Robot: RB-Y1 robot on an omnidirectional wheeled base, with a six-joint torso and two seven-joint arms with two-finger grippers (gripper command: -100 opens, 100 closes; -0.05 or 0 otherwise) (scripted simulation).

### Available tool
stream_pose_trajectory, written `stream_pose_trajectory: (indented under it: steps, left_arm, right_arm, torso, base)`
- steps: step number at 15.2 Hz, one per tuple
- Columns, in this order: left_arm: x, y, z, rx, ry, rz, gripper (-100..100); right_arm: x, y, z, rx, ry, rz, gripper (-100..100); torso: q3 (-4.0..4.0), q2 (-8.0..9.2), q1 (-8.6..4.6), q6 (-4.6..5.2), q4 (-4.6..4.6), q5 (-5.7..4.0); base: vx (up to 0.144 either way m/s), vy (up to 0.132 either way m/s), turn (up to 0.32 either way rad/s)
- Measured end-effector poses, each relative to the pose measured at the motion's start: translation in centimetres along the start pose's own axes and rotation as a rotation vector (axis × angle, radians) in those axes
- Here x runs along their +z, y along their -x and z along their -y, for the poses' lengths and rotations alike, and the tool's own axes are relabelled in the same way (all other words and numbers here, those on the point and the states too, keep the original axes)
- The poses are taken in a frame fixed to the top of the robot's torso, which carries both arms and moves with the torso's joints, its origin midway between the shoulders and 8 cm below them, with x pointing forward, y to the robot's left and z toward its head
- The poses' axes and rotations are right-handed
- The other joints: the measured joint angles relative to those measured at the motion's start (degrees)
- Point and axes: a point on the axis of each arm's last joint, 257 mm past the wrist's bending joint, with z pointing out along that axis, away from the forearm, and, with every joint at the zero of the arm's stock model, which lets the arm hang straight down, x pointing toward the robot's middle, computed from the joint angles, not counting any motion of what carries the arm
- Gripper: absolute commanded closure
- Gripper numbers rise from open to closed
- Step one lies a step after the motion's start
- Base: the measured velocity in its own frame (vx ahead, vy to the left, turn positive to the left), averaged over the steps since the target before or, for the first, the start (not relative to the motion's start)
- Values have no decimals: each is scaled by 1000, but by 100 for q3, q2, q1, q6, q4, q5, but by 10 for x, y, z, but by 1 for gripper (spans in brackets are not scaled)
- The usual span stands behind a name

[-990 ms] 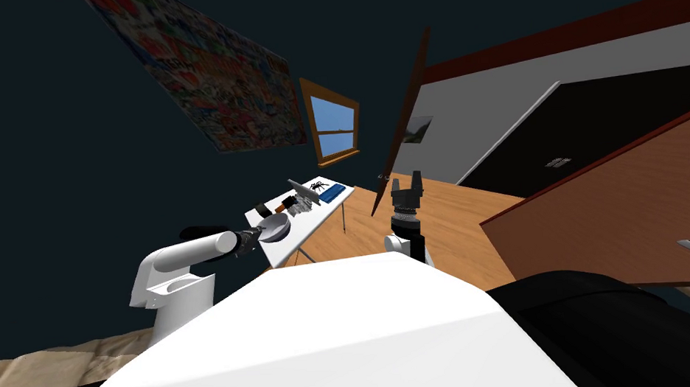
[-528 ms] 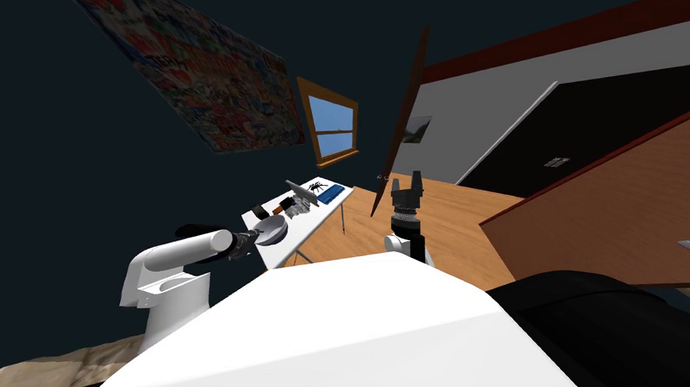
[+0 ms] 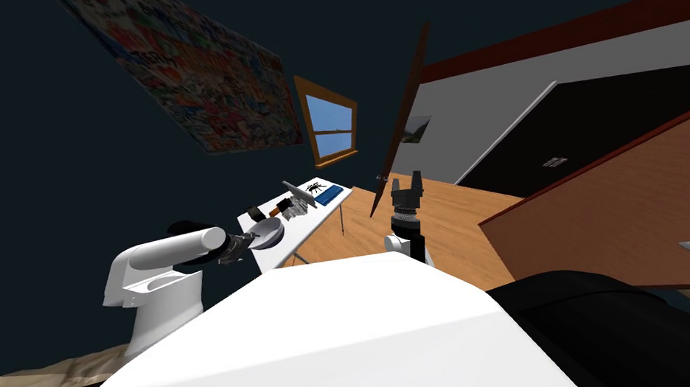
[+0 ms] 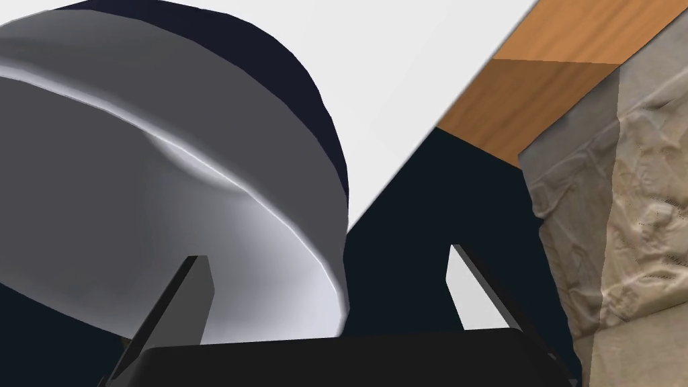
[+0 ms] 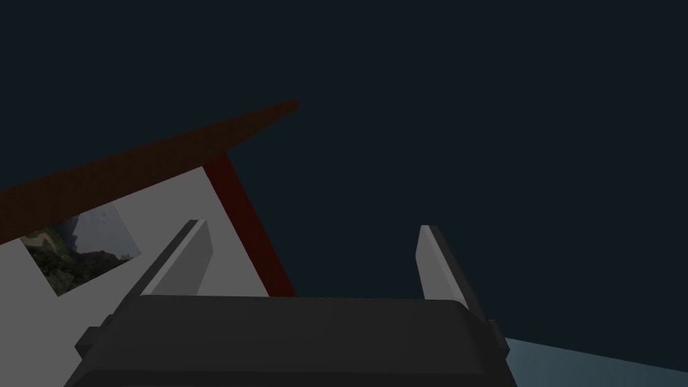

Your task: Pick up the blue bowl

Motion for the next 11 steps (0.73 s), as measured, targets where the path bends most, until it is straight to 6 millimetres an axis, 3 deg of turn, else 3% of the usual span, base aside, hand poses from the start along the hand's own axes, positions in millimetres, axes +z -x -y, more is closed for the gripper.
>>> stream_pose_trajectory:
  steps: [8,9,11]
  left_arm:
    - [17,-1,-1,-3,17,-6,-100]
    - [18,-1,-1,-3,15,-5,100]
    - [18,-1,-1,-3,15,-5,100]
  right_arm:
    - [0,0,0,0,0,0,0]
    - [0,0,0,0,0,0,0]
    - [0,0,0,0,0,0,0]
  torso:
    - [10,18,16,0,3,5]
    - [10,17,15,-1,4,4]
    - [8,13,11,-1,3,3]
  base:
    - [-10,9,-18]
    - [0,0,0]
    - [0,0,0]
